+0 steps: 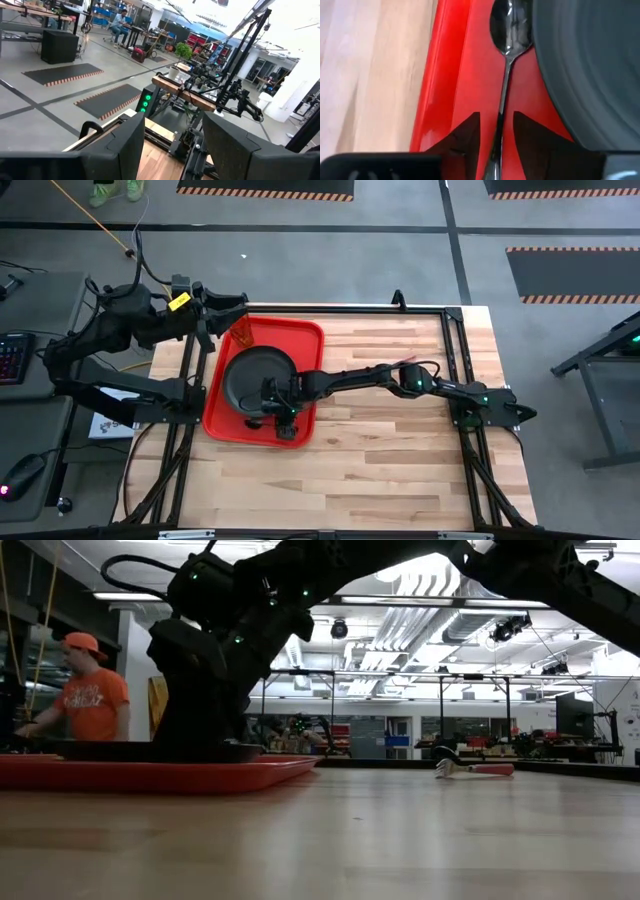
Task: Pick and place plate/cup/fork/spoon on tray
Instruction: Adjust the black plate on the red tray
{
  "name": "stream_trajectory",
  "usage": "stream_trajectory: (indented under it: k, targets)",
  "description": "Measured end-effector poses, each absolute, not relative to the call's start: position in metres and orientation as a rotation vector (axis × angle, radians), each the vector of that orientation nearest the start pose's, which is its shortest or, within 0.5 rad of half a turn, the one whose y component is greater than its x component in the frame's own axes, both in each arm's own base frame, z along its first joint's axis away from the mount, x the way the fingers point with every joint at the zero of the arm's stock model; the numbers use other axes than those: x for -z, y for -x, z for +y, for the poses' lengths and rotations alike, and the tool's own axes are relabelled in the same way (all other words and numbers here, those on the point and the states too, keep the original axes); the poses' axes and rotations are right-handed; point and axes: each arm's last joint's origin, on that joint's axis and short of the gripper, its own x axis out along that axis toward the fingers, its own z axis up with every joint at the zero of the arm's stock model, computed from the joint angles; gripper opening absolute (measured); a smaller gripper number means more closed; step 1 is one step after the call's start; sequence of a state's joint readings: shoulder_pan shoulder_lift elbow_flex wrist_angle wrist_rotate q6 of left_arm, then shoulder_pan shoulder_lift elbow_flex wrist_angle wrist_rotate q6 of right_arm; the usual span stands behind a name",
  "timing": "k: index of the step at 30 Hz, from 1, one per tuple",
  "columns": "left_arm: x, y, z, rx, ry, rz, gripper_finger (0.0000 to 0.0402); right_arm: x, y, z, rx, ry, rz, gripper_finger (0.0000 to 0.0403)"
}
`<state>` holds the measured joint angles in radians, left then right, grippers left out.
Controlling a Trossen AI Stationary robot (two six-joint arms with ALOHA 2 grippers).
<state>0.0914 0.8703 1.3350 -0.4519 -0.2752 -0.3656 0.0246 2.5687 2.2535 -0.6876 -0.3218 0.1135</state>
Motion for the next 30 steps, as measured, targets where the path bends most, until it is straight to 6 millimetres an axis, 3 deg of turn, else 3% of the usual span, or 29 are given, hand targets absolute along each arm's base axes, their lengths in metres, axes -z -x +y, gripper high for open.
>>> stream_trajectory:
  k: [7, 11, 15, 19, 22, 27, 30]
  targets:
    - [-0.47, -0.136, 0.02, -0.359, 0.362, -0.08, 0.0188, -0.175, -0.539, 0.016, -0.29, -0.191, 1.053, 0.0114]
    - [-0.47, -0.134, 0.02, -0.355, 0.362, -0.081, 0.0188, -0.198, -0.52, 0.012, -0.291, -0.147, 1.101, 0.0114]
    - [-0.47, -0.13, 0.02, -0.356, 0.362, -0.075, 0.0188, -0.201, -0.496, 0.011, -0.271, -0.117, 1.199, 0.0114]
    - [-0.47, -0.128, 0.019, -0.357, 0.361, -0.07, 0.0188, -0.201, -0.459, 0.009, -0.202, -0.145, 1.211, 0.0114]
    - [-0.47, -0.127, 0.019, -0.356, 0.362, -0.075, 0.0188, -0.198, -0.419, 0.007, -0.093, -0.22, 1.179, 0.0114]
    - [-0.47, -0.127, 0.019, -0.356, 0.361, -0.074, 0.0188, -0.213, -0.359, 0.003, 0.09, -0.418, 0.959, 0.0114]
    - [-0.47, -0.128, 0.019, -0.356, 0.361, -0.073, 0.0188, -0.218, -0.348, -0.005, 0.174, -0.608, 0.767, 0.0114]
